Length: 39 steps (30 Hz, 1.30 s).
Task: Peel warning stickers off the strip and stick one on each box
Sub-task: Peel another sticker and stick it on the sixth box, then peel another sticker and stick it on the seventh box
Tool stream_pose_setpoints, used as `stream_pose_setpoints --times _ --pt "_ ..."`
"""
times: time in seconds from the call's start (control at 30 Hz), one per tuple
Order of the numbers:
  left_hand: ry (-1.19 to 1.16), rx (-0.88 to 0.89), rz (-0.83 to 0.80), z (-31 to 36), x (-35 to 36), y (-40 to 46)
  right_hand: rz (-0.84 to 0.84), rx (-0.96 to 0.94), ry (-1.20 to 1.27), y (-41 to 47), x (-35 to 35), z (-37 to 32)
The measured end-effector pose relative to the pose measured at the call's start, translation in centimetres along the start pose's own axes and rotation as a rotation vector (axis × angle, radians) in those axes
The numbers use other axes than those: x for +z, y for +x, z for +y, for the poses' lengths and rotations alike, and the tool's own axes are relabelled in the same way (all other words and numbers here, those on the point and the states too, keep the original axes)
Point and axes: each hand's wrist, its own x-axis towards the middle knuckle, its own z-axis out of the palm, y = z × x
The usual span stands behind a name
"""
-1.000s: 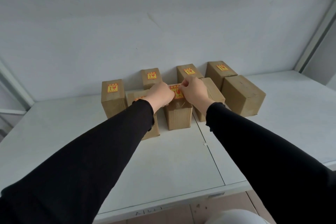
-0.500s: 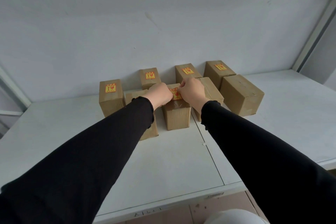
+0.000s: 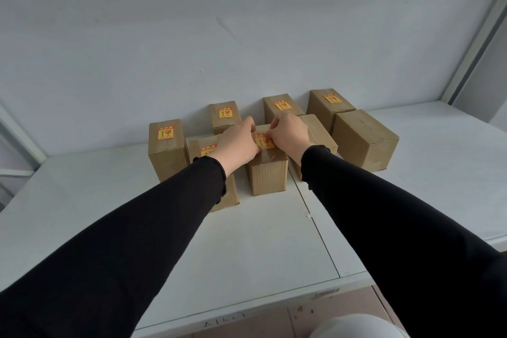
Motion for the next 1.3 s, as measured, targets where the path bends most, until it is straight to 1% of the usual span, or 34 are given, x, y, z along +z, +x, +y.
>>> stream_pose_setpoints --times 0.1,0.23,0.33,0.43,0.53,0.63,0.73,0.83,0.93,1.07,1.13,1.3 --pt "0.002 0.011 0.007 0.0 0.1 0.0 -0.004 0.022 0.01 0.2 0.2 -0.1" --pt "0.014 -0.031 -0.07 0.3 -0.3 0.0 -0.014 0.01 -0.02 0.3 0.0 0.0" --pt "0.024 -0.043 -0.092 0.4 -0.6 0.1 -0.036 -0.006 -0.035 0.2 -0.3 0.1" --pt "0.041 -0.047 -0.101 0.4 -0.9 0.0 -0.098 -0.041 -0.059 -0.2 -1.0 0.3" --pt "0.033 -0.074 -0.097 0.2 -0.9 -0.2 -0.165 -0.1 -0.137 -1.3 -1.6 0.4" --pt "0.03 -0.063 -0.059 0.6 -1.1 -0.8 -0.116 -0.128 -0.156 -2.5 -2.0 0.4" --pt "0.002 -0.005 0.041 0.7 -2.4 -1.9 -0.024 -0.151 -0.101 -3.9 -2.4 -0.3" --pt "-0.071 0.047 0.14 0.0 -4.8 -4.5 0.015 -0.209 -0.043 -6.1 -2.6 -1.9" --pt "-0.078 0.08 0.182 -2.2 -7.5 -8.7 0.052 -0.32 0.021 -9.1 -2.5 -4.1" --pt "-0.042 0.062 0.237 -7.2 -10.1 -14.5 0.074 -0.441 0.104 -13.3 -1.4 -7.8" --pt "-0.04 0.026 0.242 -10.3 -10.7 -17.3 0.057 -0.478 0.134 -15.3 -0.1 -9.8" --pt "-0.075 -0.112 0.256 -17.6 -10.6 -22.8 -0.055 -0.555 0.197 -20.2 4.2 -13.4"
